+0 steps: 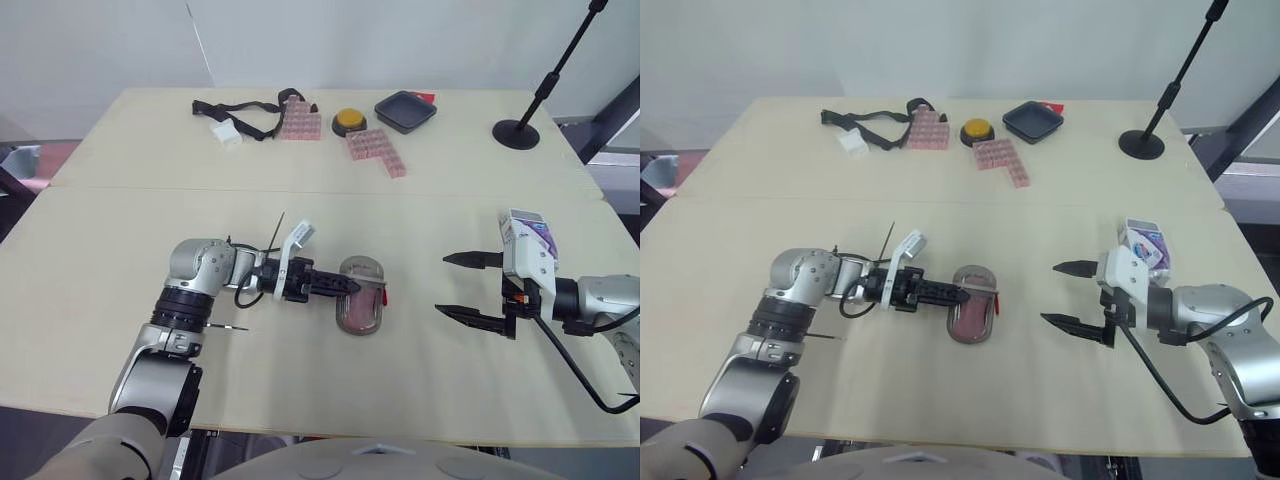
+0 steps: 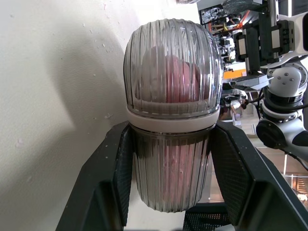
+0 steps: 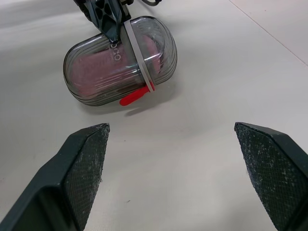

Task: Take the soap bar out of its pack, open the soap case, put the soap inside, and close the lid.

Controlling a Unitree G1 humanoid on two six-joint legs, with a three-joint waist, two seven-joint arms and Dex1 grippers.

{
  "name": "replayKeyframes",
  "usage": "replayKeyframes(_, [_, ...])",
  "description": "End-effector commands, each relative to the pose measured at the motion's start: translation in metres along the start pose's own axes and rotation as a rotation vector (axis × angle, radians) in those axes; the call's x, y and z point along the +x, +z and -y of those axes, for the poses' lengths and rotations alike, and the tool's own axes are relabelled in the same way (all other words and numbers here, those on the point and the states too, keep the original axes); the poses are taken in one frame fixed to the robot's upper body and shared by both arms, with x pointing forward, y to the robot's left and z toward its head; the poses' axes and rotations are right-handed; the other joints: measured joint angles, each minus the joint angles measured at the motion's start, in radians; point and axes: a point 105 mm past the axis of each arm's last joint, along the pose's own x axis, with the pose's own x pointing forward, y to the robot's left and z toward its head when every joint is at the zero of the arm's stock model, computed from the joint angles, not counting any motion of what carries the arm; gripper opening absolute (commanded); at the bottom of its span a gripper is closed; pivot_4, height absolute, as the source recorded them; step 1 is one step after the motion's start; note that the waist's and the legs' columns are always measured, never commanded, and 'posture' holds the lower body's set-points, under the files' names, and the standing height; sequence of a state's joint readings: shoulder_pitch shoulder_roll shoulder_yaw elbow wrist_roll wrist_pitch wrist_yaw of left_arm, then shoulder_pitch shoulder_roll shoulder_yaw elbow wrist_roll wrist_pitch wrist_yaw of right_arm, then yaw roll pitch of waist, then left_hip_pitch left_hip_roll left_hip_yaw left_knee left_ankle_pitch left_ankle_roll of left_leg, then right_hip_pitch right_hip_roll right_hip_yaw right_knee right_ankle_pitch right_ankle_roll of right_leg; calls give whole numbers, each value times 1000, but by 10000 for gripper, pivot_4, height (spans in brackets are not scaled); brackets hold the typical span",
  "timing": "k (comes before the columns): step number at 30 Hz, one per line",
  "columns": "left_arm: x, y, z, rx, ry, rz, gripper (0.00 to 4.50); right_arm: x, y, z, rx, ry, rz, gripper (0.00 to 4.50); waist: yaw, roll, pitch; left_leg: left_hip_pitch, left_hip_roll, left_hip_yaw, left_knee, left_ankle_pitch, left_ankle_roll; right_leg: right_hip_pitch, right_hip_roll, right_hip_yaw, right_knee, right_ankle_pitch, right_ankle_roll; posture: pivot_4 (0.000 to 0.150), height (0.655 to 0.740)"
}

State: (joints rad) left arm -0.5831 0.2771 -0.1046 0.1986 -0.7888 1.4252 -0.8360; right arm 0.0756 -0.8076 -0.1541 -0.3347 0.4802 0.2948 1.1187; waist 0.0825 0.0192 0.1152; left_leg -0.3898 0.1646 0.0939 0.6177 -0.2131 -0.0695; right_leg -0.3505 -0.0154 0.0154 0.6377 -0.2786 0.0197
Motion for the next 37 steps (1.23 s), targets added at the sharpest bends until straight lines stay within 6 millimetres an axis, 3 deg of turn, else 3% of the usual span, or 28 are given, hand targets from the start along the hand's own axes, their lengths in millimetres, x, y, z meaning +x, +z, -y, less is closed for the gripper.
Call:
replayKeyframes(1, [-1, 1, -24, 45, 154, 0, 18728, 1, 4, 0, -14, -5, 20, 44584, 1, 0, 0, 1, 0, 0, 0, 0, 0, 1, 0, 0, 0, 0, 0, 1500, 7400])
replayKeyframes(3, [-2, 1, -29, 58, 182, -5, 28806, 2, 3, 0, -11, -5, 23, 45000, 0, 0, 0, 2, 0, 0, -1, 0, 0, 3, 0, 0, -1, 0, 0, 1500, 7400])
replayKeyframes(8, [-10, 3, -36, 138, 233, -16, 44211, 3, 2, 1, -7, -10, 26, 45000, -3, 0, 0, 18, -2, 1, -9, 0, 0, 14, -2, 0, -5, 0, 0, 1500, 7400])
replayKeyframes(13, [-31, 19, -36, 331, 282, -12, 44708, 3, 3, 4, -13, -14, 25, 45000, -13, -2, 1, 28, -2, 2, -18, 3, 4, 22, -3, 0, -7, 0, -1, 1500, 7400])
replayKeyframes(16, [-47, 33, -25, 531, 269, 14, 44708, 1, 3, 7, -20, -23, 22, 45000, -27, -2, 3, 29, -2, 2, -24, 6, 3, 21, -2, 0, -9, 1, -2, 1500, 7400])
replayKeyframes(22, [-81, 52, -8, 984, 311, 119, 44708, -6, -1, 17, -21, -142, 17, 45000, -20, 0, 4, 14, -1, -1, -25, 5, -1, 16, 0, -4, -21, 1, -2, 1500, 7400])
replayKeyframes(24, [-89, 56, -3, 1108, 359, 250, 44708, -5, -4, 21, -8, -251, 35, 45000, -8, 0, 4, 13, -1, -1, -21, 4, 1, 15, 1, -6, -23, 1, -2, 1500, 7400])
replayKeyframes(30, [-96, 34, -10, 1177, 484, 367, 44708, 1, -16, 21, 26, -424, 46, 45000, 9, 0, 4, -6, 1, -4, -9, -4, -1, 1, 2, -14, -19, 1, -1, 1500, 7400])
replayKeyframes(37, [-91, 20, -16, 1122, 592, 418, 44708, -3, -28, 20, 81, -527, 87, 45000, -2, 0, 4, 1, -1, -3, -12, 1, -6, 1, -7, -16, -12, 1, 1, 1500, 7400])
